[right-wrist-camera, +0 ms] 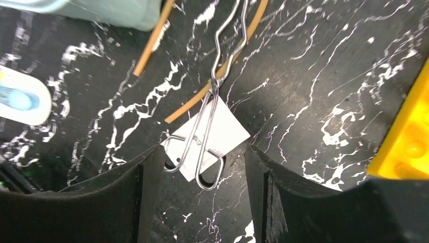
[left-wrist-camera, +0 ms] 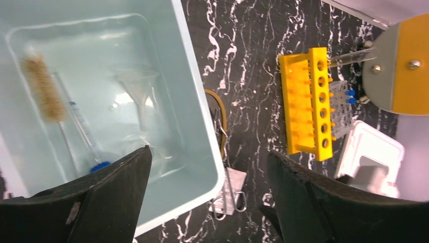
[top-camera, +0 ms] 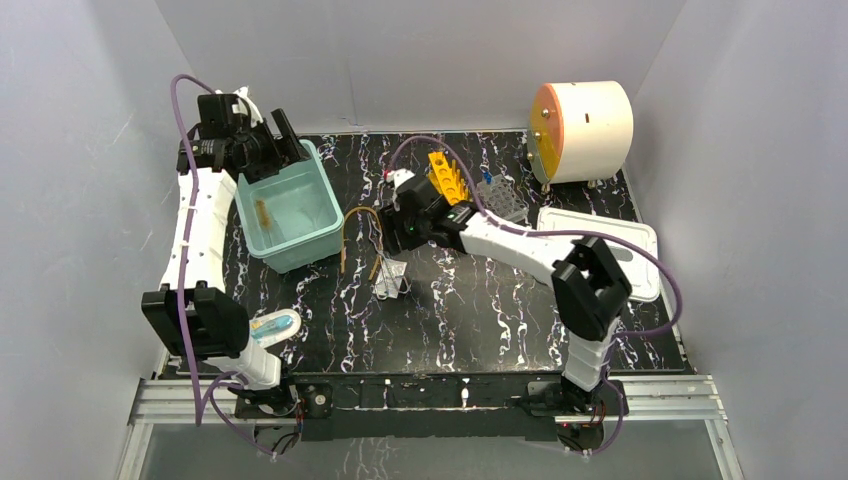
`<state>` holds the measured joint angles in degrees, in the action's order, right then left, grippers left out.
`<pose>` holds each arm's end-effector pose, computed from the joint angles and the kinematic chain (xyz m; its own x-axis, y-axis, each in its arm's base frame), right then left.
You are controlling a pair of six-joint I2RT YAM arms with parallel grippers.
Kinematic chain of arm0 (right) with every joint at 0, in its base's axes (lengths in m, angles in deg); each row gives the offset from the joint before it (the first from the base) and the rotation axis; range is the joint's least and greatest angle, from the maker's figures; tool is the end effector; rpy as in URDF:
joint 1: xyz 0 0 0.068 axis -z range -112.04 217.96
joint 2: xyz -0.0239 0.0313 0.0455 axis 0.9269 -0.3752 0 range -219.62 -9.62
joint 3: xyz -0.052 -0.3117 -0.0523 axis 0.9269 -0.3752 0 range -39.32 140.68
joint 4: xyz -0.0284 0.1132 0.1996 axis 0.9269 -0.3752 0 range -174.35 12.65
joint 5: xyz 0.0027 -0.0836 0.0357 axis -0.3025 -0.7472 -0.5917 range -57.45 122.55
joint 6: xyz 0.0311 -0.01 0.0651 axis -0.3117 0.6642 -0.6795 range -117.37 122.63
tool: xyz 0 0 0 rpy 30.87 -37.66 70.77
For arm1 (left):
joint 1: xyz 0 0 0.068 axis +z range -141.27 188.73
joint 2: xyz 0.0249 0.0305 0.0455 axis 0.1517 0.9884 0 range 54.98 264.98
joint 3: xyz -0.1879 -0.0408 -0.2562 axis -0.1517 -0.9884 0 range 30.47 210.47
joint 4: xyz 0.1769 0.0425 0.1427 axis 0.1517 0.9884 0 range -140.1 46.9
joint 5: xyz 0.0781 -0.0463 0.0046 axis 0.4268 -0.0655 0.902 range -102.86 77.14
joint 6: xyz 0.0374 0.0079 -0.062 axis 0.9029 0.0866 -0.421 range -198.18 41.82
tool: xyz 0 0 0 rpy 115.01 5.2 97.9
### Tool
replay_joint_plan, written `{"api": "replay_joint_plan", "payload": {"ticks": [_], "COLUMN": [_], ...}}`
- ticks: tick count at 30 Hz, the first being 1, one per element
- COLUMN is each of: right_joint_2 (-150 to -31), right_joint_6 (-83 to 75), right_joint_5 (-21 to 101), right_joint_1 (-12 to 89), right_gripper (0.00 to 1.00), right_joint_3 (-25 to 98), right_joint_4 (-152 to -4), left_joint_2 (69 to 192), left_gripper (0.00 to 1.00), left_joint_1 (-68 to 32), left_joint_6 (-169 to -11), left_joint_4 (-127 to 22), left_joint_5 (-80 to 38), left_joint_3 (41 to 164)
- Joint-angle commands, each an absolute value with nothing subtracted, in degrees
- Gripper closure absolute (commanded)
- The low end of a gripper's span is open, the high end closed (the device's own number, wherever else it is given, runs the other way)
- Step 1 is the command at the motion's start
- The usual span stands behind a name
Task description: Organize the chemistry lab equipment
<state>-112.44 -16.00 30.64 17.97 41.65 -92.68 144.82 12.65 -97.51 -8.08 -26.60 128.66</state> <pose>0.2690 0.3175 0.3139 -0.6074 -0.2270 -0.7613 -0.5850 0.7762 0.2353 0.3313 0.0083 0.4430 -0.5651 -0.3610 -0.7418 -0.0596 0.9147 -0.3997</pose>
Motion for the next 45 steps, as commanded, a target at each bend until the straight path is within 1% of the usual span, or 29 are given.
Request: {"api": "replay_joint_plan", "payload": {"ticks": [1,3,7,13,17,20,27,30,34,40,45], "right_joint_2": [-116.6,-118.8,-123.2,-131.7,-139.1,-144.4,-155.7,-159.5,-160.4,-161.4,-162.3], "right_joint_6": [-16.6,-17.5,-20.0,-23.5,-23.1,-20.5,-19.1,-18.6,-18.0,-17.5,-16.4], "right_joint_5": [27.2,27.4,26.2,22.8,18.3,17.0,14.4,13.6,13.7,15.1,17.4], "right_joint_1": [17.1,16.8,16.9,16.8,16.7,16.7,16.7,16.7,16.8,17.2,17.3], "right_gripper": [0.32,0.32,0.32,0.32,0.32,0.35,0.47,0.53,0.56,0.57,0.66], "right_joint_3": [46.7,48.4,51.6,61.1,71.5,79.7,98.0,103.9,104.6,104.5,104.5], "right_joint_4": [-95.3,-95.9,-95.8,-97.8,-102.1,-104.6,-112.5,-115.6,-115.4,-114.5,-113.1], "left_joint_2": [144.0,143.7,143.2,142.2,141.7,141.3,140.6,140.4,140.5,140.9,141.7], "left_gripper": [0.13,0.09,0.04,0.04,0.03,0.04,0.03,0.03,0.03,0.03,0.03], "left_joint_1": [12.9,12.9,12.9,12.8,12.2,11.7,10.9,10.5,10.4,10.3,9.9], "left_joint_6": [-99.9,-100.9,-102.4,-103.4,-103.3,-103.2,-103.1,-103.0,-103.0,-103.1,-103.2], "left_joint_4": [-8.5,-8.5,-8.1,-6.4,-5.7,-5.4,-4.1,-3.4,-2.9,-2.8,-2.8], "left_joint_5": [-32.7,-32.6,-31.6,-27.9,-25.9,-25.2,-21.7,-19.9,-18.1,-18.1,-18.9], "left_joint_3": [126.5,125.9,125.2,125.4,125.9,126.0,126.9,127.2,127.8,128.1,128.3]}}
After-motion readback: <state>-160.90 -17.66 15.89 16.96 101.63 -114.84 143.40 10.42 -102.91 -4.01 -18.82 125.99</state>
